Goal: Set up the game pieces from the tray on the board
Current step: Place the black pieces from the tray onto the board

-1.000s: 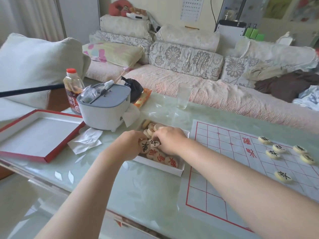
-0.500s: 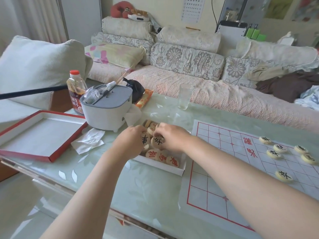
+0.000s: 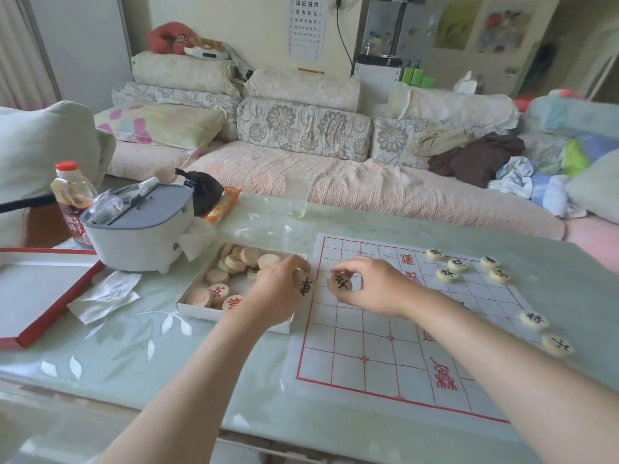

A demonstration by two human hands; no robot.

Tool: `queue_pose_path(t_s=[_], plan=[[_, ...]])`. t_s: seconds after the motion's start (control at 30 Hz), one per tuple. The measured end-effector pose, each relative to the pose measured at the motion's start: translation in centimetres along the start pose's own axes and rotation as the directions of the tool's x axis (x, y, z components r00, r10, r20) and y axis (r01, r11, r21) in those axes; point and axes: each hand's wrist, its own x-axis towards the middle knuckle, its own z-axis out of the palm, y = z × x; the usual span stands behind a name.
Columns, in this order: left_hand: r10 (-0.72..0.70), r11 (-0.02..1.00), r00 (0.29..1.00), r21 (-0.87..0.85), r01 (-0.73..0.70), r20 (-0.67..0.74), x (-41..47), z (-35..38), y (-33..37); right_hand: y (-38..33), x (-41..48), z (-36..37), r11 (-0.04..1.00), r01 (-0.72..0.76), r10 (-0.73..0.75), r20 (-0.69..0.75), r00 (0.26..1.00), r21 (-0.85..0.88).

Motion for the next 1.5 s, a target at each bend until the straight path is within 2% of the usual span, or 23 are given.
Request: queue_pose_path(t_s=[0.1,0.27,0.43,0.6,0.73,0.87,1.2,1.33,1.43,1.5], plan=[[0.044,0.999,0.993,-0.001,-0.044,0.112,-0.5,2.8,2.7,3.0,-3.3,-1.9,0.996,-0.085,0.085,-0.013,0.996,-0.007],[0.118,0.993,0.963,-0.059,-0.107,0.241,-1.8,6.7,6.3,6.7,-8.4,-4.5,0.98,-0.199,0.199,0.048,0.979,-0.019],[0.128,0.989,0.937,-0.118,-0.094,0.326,-2.9,9.8,9.6,9.3,-12.2,-6.0,0.955,-0.291,0.293,0.057,0.954,-0.053],[0.174,0.983,0.906,-0.007,-0.186,0.386,-3.5,11.6,11.1,11.3,-15.3,-6.9,0.943,-0.31,0.321,0.087,0.943,-0.12],[0.158,0.968,0.853,0.092,-0.233,0.497,-3.9,11.9,11.6,12.4,-17.8,-6.7,0.935,-0.31,0.335,0.141,0.932,-0.175],[0.148,0.962,0.854,0.127,-0.241,0.499,-4.0,12.0,12.4,12.6,-19.5,-6.5,0.941,-0.281,0.318,0.21,0.925,-0.189],[0.05,0.996,0.898,-0.092,-0.011,0.436,-4.9,12.4,13.9,12.8,-21.0,-6.0,0.96,-0.252,0.275,0.249,0.929,-0.12],[0.055,0.964,0.902,-0.258,0.064,0.428,-5.6,12.7,15.1,13.2,-20.8,-5.9,0.952,-0.3,0.296,0.081,0.952,0.055],[0.045,0.915,0.908,-0.381,0.13,0.417,-6.2,12.9,16.3,13.3,-20.7,-5.6,0.939,-0.275,0.294,-0.067,0.953,0.205],[-0.008,0.856,0.915,-0.47,0.215,0.404,-6.6,13.4,17.0,13.3,-20.8,-5.6,0.925,-0.242,0.281,-0.098,0.955,0.292]])
